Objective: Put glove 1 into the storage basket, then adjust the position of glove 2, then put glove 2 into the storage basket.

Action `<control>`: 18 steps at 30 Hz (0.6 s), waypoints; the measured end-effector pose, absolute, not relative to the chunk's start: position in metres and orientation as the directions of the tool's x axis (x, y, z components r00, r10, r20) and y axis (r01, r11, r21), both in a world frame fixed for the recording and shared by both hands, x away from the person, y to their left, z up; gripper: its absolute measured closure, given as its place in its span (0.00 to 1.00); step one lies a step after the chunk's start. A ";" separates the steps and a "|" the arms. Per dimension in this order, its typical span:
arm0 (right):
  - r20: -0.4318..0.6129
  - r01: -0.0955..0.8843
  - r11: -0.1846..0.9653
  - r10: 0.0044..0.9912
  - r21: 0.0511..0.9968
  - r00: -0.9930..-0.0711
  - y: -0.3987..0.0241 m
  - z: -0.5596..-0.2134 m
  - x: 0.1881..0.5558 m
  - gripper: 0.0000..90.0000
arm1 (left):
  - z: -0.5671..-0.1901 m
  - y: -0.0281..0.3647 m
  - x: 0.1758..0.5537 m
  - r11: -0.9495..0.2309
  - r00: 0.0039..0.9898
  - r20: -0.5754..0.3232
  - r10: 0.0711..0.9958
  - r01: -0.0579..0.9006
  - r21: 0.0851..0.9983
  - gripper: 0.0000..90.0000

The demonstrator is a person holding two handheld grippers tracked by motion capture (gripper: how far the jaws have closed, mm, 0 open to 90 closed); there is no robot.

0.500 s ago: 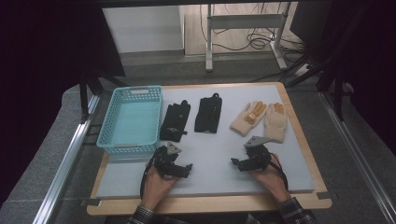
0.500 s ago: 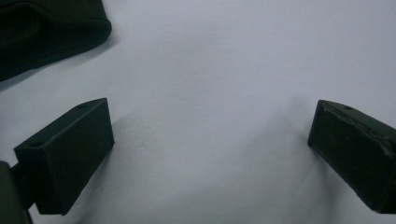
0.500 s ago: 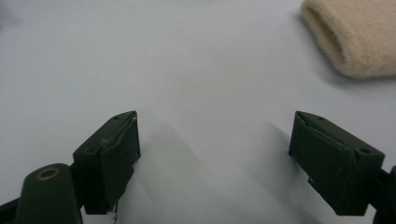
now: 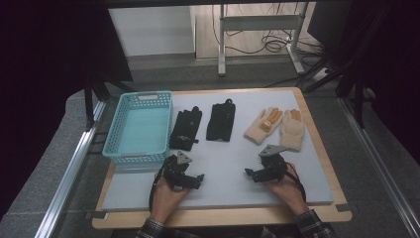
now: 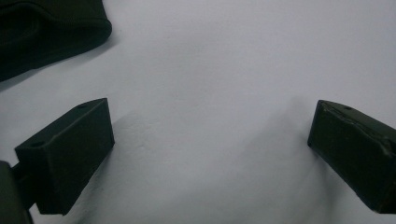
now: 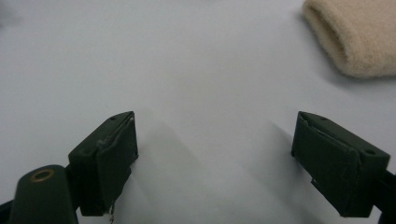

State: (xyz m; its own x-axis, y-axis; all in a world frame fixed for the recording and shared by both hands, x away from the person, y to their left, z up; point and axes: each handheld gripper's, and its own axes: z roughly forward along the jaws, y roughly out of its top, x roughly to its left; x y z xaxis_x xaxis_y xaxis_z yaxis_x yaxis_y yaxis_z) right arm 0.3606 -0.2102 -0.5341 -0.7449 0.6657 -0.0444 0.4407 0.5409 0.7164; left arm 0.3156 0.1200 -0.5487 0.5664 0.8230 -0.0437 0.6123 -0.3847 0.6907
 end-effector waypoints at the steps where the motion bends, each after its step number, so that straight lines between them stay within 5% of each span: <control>1: -0.044 0.441 0.541 0.666 0.716 -0.745 -0.210 -0.534 0.361 0.16 | -0.549 0.120 0.316 -0.385 0.567 -0.044 0.823 0.612 0.691 0.01; 18: -0.042 0.445 0.539 0.669 0.715 -0.742 -0.210 -0.534 0.361 0.16 | -0.549 0.120 0.316 -0.385 0.567 -0.043 0.823 0.611 0.692 0.01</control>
State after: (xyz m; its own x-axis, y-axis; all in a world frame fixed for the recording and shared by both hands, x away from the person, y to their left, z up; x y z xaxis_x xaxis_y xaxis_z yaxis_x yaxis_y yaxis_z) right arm 0.3605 -0.2100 -0.5335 -0.7423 0.6687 -0.0422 0.4452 0.5393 0.7148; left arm 0.3155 0.1201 -0.5487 0.5671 0.8225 -0.0433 0.6108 -0.3847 0.6920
